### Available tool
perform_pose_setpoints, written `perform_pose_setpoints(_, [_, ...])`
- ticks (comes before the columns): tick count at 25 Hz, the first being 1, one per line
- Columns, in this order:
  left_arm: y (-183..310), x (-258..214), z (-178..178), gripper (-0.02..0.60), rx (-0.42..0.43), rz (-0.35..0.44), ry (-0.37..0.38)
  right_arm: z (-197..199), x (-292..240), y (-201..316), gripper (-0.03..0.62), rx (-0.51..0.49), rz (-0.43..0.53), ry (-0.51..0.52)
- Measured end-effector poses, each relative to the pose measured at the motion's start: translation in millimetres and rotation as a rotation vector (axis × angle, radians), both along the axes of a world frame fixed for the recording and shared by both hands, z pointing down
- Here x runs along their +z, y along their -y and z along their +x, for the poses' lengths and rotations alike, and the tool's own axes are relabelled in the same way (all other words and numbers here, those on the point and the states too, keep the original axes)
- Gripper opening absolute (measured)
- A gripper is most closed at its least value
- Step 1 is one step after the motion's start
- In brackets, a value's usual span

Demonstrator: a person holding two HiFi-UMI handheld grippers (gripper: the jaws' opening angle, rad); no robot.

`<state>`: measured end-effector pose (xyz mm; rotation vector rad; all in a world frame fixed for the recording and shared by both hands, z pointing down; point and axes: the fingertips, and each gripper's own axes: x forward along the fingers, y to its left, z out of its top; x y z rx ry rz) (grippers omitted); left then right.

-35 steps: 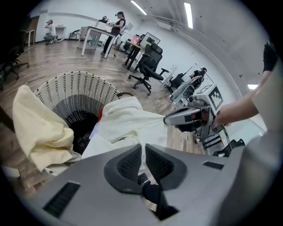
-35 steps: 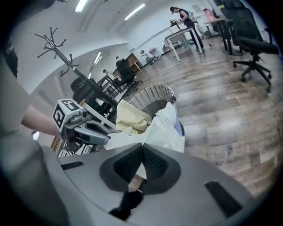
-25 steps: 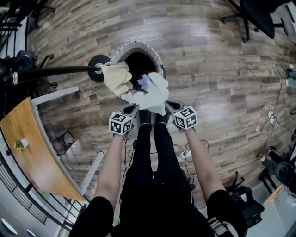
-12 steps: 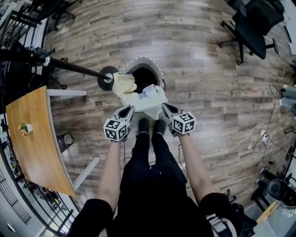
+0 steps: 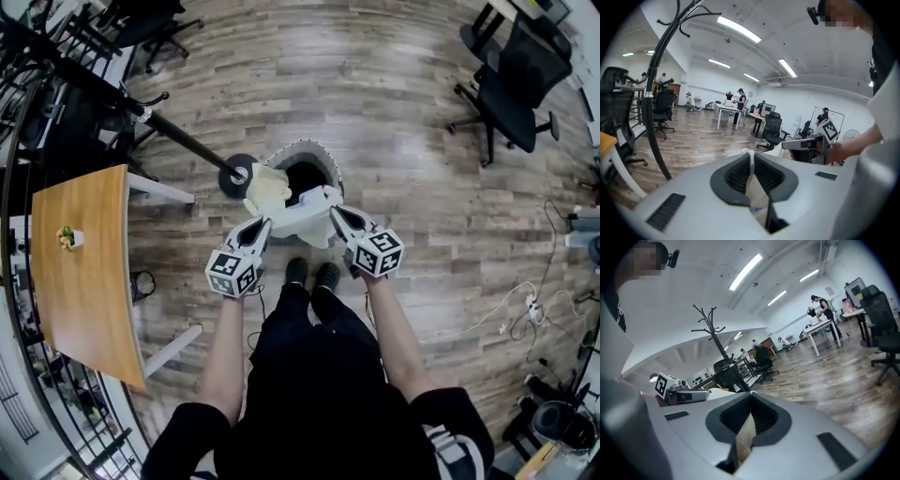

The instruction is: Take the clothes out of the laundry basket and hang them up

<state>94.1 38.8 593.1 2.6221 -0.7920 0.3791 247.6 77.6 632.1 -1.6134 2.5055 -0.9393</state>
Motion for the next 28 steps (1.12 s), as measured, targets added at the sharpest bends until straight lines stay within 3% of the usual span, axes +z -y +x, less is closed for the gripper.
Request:
perform_pose_setpoints(16, [-5.4,-65.0,-55.5,0.041,-0.169,0.140,-0.052,-47.1,-81.3,11.5,0.009,-0.148,0.147,-0.010])
perform_pose_setpoints(24, [9.3,-81.8,-93.5,0.040,-0.219,0.173,-0.071,-78.2,-96.5,28.3,0.009,-0.187,0.160,-0.008])
perform_pose_setpoints(28, [20.7,-87.4,-106.1,0.040,-0.205,0.176,-0.084,-91.3,-106.1,40.5,0.009,-0.172,0.166,0.018])
